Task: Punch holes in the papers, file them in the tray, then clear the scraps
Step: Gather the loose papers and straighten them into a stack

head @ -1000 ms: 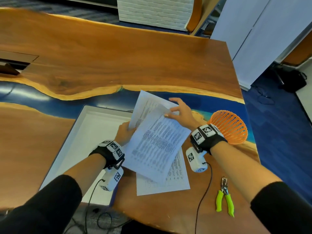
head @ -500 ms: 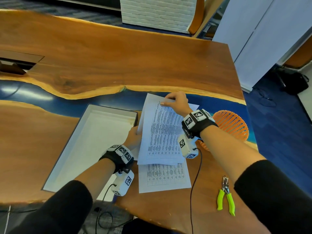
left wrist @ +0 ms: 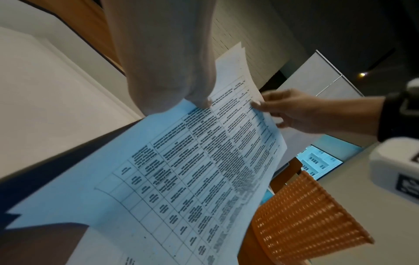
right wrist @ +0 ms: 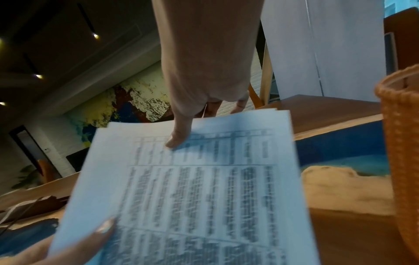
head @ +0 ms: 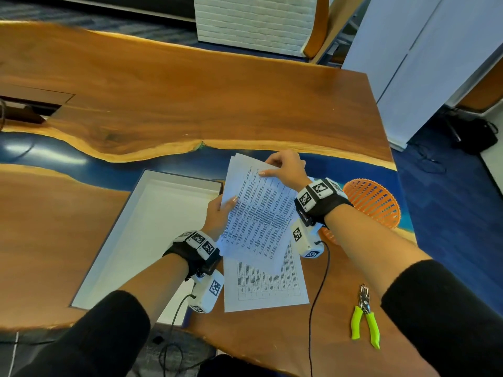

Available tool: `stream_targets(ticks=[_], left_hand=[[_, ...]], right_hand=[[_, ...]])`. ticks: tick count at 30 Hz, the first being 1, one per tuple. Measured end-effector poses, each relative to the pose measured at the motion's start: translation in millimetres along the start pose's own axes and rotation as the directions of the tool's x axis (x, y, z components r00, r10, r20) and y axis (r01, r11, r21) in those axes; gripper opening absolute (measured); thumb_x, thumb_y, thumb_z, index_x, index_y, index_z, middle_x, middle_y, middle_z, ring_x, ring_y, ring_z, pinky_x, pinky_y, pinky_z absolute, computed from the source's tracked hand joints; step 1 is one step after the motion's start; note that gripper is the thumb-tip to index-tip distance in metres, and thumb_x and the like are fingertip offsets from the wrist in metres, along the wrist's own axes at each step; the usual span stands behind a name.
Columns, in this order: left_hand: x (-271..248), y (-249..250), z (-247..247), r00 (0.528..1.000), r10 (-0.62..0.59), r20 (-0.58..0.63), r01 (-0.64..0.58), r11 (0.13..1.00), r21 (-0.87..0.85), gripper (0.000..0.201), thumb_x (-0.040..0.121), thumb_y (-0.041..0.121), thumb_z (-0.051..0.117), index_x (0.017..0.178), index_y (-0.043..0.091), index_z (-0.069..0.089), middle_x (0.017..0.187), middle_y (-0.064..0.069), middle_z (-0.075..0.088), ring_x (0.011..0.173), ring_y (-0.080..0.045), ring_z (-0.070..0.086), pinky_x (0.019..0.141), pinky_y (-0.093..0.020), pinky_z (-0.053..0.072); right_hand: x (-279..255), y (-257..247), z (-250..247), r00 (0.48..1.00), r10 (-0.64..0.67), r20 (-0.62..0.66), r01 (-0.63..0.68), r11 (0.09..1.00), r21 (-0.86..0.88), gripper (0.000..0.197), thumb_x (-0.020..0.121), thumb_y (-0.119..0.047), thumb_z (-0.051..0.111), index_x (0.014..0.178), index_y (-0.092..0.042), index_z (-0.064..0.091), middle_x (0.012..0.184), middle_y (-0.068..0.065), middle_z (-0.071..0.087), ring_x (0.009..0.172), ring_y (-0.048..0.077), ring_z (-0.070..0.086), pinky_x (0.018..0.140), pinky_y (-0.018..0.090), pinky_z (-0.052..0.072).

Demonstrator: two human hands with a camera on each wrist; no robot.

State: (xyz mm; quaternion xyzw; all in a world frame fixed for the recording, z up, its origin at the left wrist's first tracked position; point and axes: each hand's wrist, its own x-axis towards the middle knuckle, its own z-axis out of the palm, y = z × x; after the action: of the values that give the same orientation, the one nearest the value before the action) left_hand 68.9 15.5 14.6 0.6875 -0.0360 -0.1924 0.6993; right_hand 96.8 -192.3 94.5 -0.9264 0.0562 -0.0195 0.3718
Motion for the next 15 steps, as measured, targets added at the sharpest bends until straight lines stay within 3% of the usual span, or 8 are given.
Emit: stream_targets(ticks=[4,6,9,11,13,15], left_hand=[[2.6,5.0,-11.9,0.999,-0.006,-0.043,0.005,1.000,-0.027,0.024,0.098,0.014,0.049,0.116,0.002,0.060,0.098,-0.009,0.068,0.087,-0.021,0.068,0.075,-0.035,0.057],[5.3,8.0,-17.1,0.999,0.002,-0.054,-0.005,0.999,-0.043,0.027,0.098,0.012,0.048,0.120,-0.001,0.058,0.098,-0.004,0.068,0.086,-0.016,0.067,0.074,-0.029,0.059],[12.1,12.6,-18.4,0.996,0.012,-0.086,-0.018,0.997,-0.070,0.031,0.098,0.011,0.048,0.124,-0.003,0.055,0.101,-0.008,0.066,0.088,-0.015,0.065,0.082,-0.036,0.056],[16.4,17.3,-15.4,0.994,0.018,-0.111,-0.028,0.995,-0.092,0.031,0.098,0.010,0.048,0.125,-0.004,0.054,0.105,-0.009,0.064,0.088,-0.013,0.064,0.084,-0.037,0.054],[20.3,23.5,-11.2,0.992,0.028,-0.122,-0.041,0.994,-0.104,0.029,0.098,0.011,0.048,0.123,-0.002,0.055,0.100,-0.005,0.066,0.082,-0.008,0.068,0.076,-0.028,0.057],[24.1,27.9,-7.6,0.993,0.039,-0.114,-0.052,0.992,-0.115,0.027,0.098,0.012,0.048,0.120,0.001,0.055,0.097,-0.001,0.066,0.077,-0.005,0.069,0.066,-0.020,0.058]], right_hand=[[-6.4,31.0,-27.2,0.999,0.035,0.019,-0.035,0.999,-0.011,0.019,0.062,-0.043,0.081,0.065,-0.027,0.071,0.068,-0.007,0.070,0.073,0.018,0.064,0.080,0.063,0.047],[-13.6,41.9,-37.0,0.994,0.105,-0.036,-0.104,0.994,0.044,0.021,0.062,-0.036,0.085,0.070,-0.021,0.072,0.068,-0.004,0.068,0.072,0.019,0.063,0.076,0.052,0.052],[-30.6,45.7,-42.8,0.965,0.226,-0.130,-0.175,0.932,0.316,0.034,0.065,-0.015,0.084,0.090,-0.001,0.067,0.061,0.000,0.060,0.062,0.013,0.059,0.071,0.035,0.054],[-40.4,46.9,-40.0,0.959,0.261,-0.112,-0.176,0.854,0.489,0.035,0.068,-0.004,0.081,0.099,0.003,0.065,0.075,0.006,0.067,0.067,0.011,0.066,0.070,0.026,0.057],[-46.2,47.3,-33.5,0.960,0.260,-0.102,-0.158,0.807,0.569,0.030,0.071,0.000,0.077,0.099,0.004,0.066,0.084,0.006,0.069,0.067,0.004,0.069,0.064,0.018,0.056],[-48.9,46.7,-25.8,0.953,0.274,-0.130,-0.137,0.772,0.621,0.023,0.074,0.000,0.074,0.096,0.001,0.067,0.082,0.000,0.070,0.067,-0.001,0.068,0.064,0.016,0.054]])
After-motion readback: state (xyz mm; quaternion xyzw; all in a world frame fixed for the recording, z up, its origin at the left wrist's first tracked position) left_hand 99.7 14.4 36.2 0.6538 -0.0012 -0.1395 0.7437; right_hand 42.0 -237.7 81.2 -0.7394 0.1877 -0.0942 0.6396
